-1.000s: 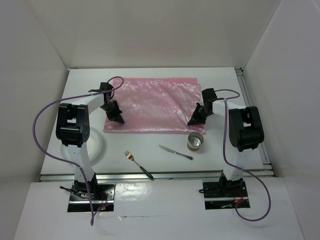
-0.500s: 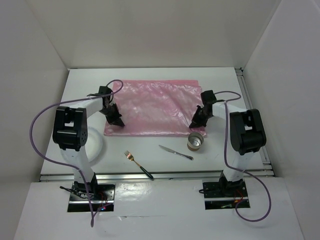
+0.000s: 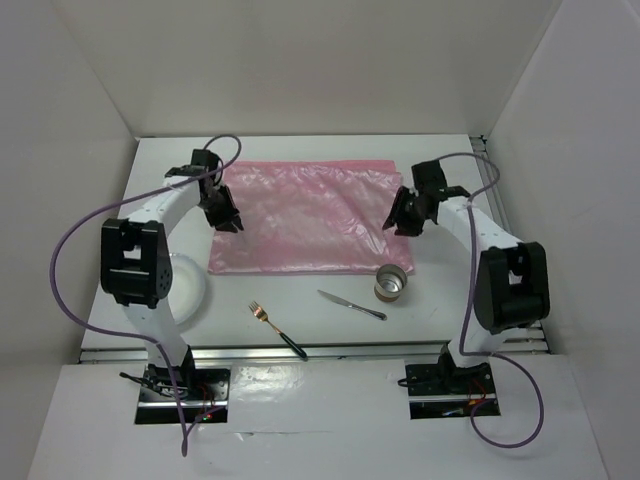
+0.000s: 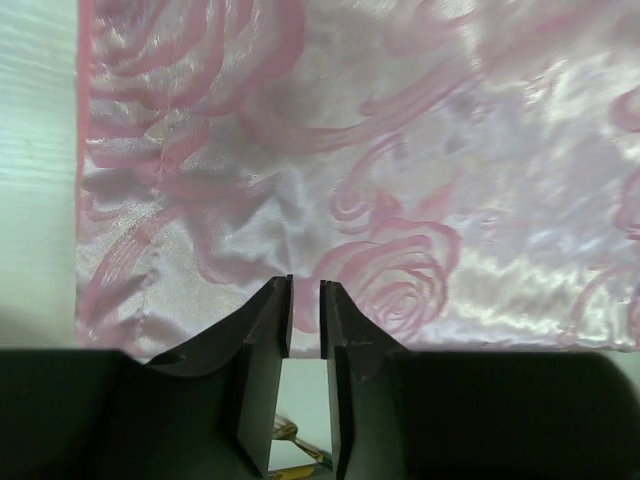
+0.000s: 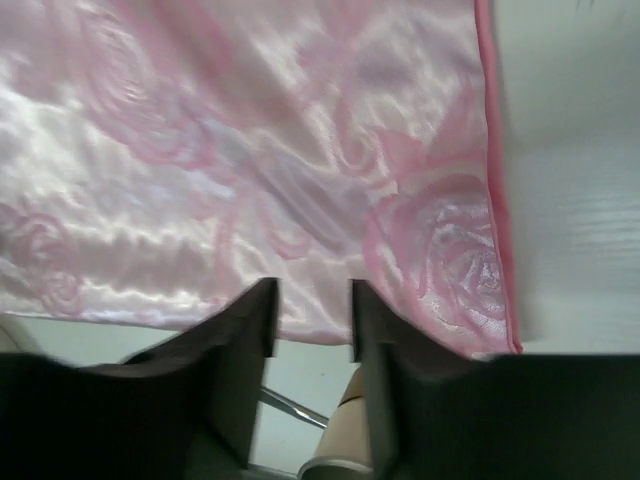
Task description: Set the dinner table for one person
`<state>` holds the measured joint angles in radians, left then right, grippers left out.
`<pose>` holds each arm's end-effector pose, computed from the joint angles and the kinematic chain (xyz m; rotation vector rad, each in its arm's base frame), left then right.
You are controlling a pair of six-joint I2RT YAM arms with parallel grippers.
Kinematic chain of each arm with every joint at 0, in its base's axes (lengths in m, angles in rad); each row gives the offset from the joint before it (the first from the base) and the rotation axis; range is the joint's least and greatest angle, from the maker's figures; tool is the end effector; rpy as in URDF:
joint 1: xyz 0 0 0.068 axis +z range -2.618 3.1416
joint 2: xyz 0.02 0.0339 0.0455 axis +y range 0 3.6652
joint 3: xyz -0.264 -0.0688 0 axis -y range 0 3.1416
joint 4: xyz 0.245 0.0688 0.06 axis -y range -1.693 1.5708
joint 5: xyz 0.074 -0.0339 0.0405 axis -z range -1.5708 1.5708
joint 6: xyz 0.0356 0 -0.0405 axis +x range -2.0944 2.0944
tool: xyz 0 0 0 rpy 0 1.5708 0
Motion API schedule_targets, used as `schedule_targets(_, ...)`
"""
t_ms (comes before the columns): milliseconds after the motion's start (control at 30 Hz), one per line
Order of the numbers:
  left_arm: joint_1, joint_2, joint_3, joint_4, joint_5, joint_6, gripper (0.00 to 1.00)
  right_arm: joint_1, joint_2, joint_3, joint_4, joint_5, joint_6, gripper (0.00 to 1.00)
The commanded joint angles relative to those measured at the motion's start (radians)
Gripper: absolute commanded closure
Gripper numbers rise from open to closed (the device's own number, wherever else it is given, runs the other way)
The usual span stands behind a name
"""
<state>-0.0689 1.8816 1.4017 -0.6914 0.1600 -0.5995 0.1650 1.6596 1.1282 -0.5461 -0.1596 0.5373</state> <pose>0.3869 -0.0324 0.2044 -0.6877 2.7038 -0.3965 0.3312 0.0609 0.2079 0.4462 2.6628 0.4365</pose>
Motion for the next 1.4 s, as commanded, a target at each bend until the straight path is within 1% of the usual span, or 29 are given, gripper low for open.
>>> schedule_targets(0,-0.005,-0.082,0.106,-0.078,-0.046,0.033,0.64,0.007,-0.122,0.113,-0.043,0.077,-0.045,0.5)
schedule_targets(100,-0.005,-0.11,0.166,-0.117,-0.056,0.043,0.61,0.007,-0.19,0.113,-0.119,0.118,-0.057,0.34)
schedule_targets(133,-0.005,-0.142,0.175,-0.126,-0.056,0.043,0.58,0.007,-0.21,0.088,-0.139,0.118,-0.057,0.31)
schedule_targets(200,-0.005,-0.173,0.186,-0.126,-0.065,0.043,0.58,0.007,-0.282,0.044,-0.189,0.118,-0.057,0.24)
schedule_targets(233,-0.005,-0.186,0.197,-0.126,-0.065,0.043,0.58,0.007,-0.305,-0.008,-0.205,0.118,-0.036,0.17)
schedule_targets(300,-0.005,-0.229,0.206,-0.126,-0.085,0.029,0.58,0.007,-0.377,-0.06,-0.248,0.118,0.008,0.16)
schedule_targets(367,-0.005,-0.29,0.184,-0.088,-0.094,0.029,0.58,0.007,-0.441,-0.129,-0.277,0.118,0.042,0.16)
schedule_targets(433,-0.005,-0.318,0.166,-0.06,-0.094,0.017,0.58,0.007,-0.474,-0.191,-0.278,0.098,0.07,0.17)
schedule_targets(467,-0.005,-0.319,0.166,-0.06,-0.094,0.017,0.59,0.007,-0.484,-0.205,-0.278,0.088,0.07,0.2)
schedule_targets(533,-0.014,-0.329,0.175,-0.06,-0.094,0.017,0.6,0.007,-0.494,-0.217,-0.278,0.054,0.07,0.22)
schedule_targets(567,-0.014,-0.329,0.175,-0.06,-0.094,0.017,0.62,0.007,-0.494,-0.217,-0.269,0.045,0.07,0.22)
schedule_targets(700,-0.014,-0.331,0.166,-0.076,-0.094,0.026,0.64,0.016,-0.472,-0.243,-0.268,0.034,0.082,0.23)
schedule_targets(733,-0.014,-0.331,0.142,-0.062,-0.094,0.026,0.65,0.016,-0.472,-0.257,-0.256,0.034,0.092,0.25)
schedule_targets(833,-0.014,-0.345,0.141,-0.051,-0.085,0.026,0.66,0.016,-0.454,-0.28,-0.235,0.034,0.115,0.35)
schedule_targets(900,-0.014,-0.335,0.141,-0.062,-0.085,0.026,0.66,0.016,-0.439,-0.292,-0.226,0.034,0.115,0.45)
schedule_targets(1000,-0.014,-0.325,0.151,-0.062,-0.085,0.026,0.67,0.016,-0.413,-0.317,-0.186,0.025,0.125,0.53)
schedule_targets(1067,-0.014,-0.325,0.151,-0.062,-0.085,0.026,0.67,0.016,-0.412,-0.317,-0.172,0.025,0.125,0.61)
schedule_targets(1100,-0.014,-0.316,0.163,-0.062,-0.085,0.026,0.67,0.016,-0.412,-0.306,-0.172,0.025,0.125,0.68)
schedule_targets(1167,-0.014,-0.306,0.174,-0.062,-0.076,0.026,0.67,0.016,-0.412,-0.285,-0.172,0.025,0.116,0.8)
schedule_targets(1200,-0.014,-0.306,0.19,-0.062,-0.076,0.026,0.67,0.016,-0.412,-0.245,-0.185,0.025,0.106,0.87)
schedule_targets(1233,-0.014,-0.296,0.201,-0.071,-0.076,0.026,0.67,0.016,-0.423,-0.219,-0.221,0.037,0.105,1.0)
schedule_targets(1367,-0.014,-0.286,0.258,-0.094,-0.076,0.035,0.67,0.016,-0.445,-0.056,-0.337,0.069,0.046,1.0)
